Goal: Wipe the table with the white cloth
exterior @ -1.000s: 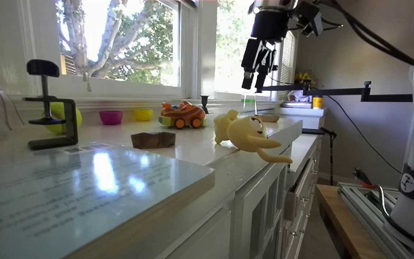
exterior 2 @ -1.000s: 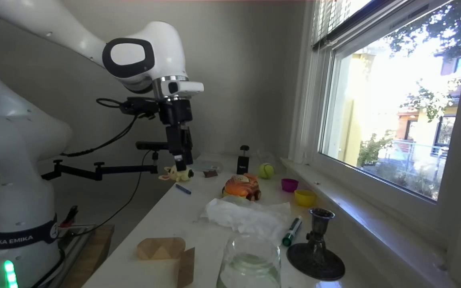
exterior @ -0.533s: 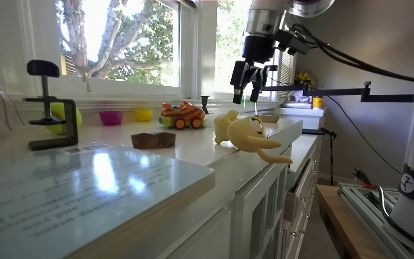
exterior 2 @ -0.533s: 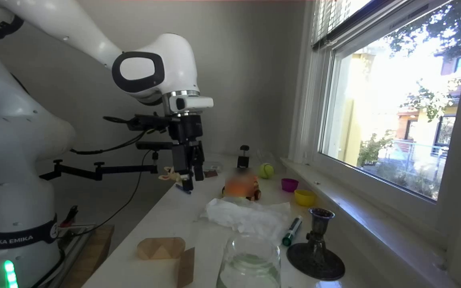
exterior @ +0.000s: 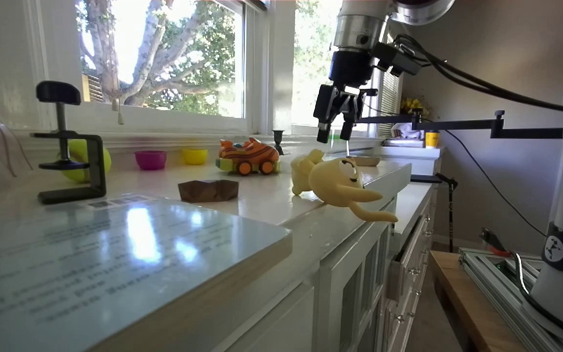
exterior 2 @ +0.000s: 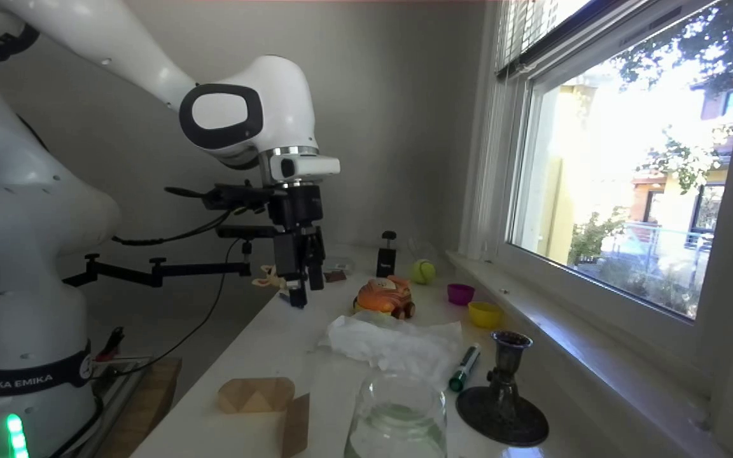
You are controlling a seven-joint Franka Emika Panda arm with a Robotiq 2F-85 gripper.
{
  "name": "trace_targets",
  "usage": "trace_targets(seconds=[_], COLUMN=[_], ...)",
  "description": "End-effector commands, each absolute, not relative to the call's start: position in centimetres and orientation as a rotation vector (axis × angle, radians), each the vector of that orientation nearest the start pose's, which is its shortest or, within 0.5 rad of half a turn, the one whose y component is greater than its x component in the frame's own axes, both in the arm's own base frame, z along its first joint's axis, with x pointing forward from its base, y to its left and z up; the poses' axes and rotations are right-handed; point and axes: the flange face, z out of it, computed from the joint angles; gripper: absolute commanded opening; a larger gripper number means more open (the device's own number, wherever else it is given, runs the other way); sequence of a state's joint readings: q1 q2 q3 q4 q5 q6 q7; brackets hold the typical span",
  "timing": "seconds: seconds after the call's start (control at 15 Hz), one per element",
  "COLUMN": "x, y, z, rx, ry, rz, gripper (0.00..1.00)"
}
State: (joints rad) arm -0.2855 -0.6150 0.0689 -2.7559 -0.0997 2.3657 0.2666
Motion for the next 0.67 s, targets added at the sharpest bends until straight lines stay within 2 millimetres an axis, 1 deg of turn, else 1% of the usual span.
trace_targets(seconds=[0.0,0.27,0.6], x=[35.9,37.0,39.4], y=[-9.4,-10.4,-11.9], z=[40.4,38.9,36.8], rx=[-3.173,-3.145,-3.120], ry=[0.709,0.717,0.754], rz=[-0.367,-0.433,-0.479], gripper=[1.00,1.00,1.00])
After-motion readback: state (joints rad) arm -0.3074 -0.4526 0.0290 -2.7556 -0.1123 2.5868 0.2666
